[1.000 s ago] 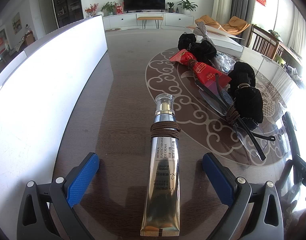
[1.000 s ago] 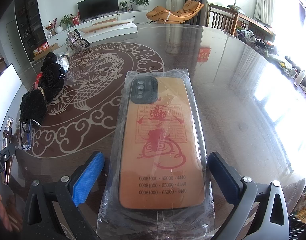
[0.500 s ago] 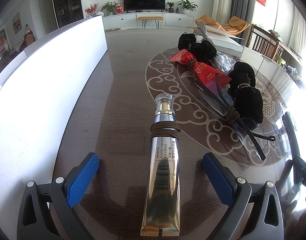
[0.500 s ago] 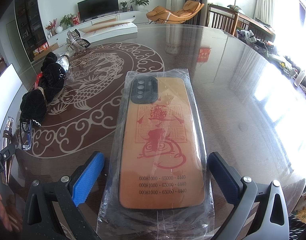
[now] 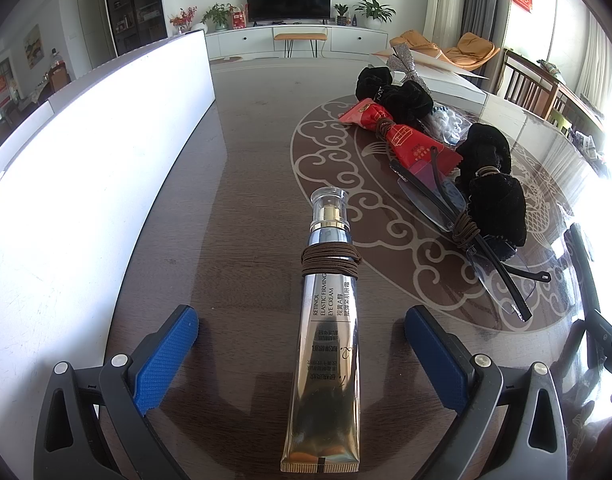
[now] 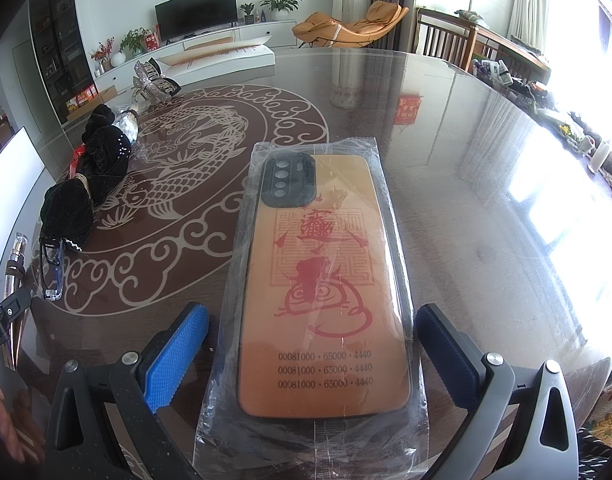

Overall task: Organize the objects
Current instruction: 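Lower the right tool onto the bagged phone case and close it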

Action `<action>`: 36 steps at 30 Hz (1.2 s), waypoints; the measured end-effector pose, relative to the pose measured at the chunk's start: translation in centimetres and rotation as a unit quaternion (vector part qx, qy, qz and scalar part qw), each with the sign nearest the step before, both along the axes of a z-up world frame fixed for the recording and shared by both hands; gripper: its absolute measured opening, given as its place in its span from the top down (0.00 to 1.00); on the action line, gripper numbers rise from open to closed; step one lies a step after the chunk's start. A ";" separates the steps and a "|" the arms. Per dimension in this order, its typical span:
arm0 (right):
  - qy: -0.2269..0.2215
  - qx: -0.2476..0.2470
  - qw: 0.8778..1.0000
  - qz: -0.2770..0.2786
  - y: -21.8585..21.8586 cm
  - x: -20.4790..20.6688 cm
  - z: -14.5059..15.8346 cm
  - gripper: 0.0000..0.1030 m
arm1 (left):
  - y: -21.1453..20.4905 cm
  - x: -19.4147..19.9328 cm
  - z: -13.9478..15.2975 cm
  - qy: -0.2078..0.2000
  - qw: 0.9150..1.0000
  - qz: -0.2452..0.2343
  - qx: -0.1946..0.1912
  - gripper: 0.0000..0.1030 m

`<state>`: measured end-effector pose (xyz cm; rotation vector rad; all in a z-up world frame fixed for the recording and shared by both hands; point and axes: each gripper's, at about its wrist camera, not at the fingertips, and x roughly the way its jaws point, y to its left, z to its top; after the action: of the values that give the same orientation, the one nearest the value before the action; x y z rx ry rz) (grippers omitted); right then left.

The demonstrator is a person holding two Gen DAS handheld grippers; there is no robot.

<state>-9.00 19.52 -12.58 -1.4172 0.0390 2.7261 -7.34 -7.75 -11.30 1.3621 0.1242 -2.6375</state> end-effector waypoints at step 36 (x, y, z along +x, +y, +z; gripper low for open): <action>-0.111 -0.006 0.993 0.032 0.1 -4.9 0.3 0.03 | 3.4 -0.2 1.3 -0.011 0.994 -0.104 -0.013 0.75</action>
<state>-13.91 19.63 -12.30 -1.7459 -0.0035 2.6017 -7.56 -4.39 -9.98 1.4686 -0.0580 -2.7797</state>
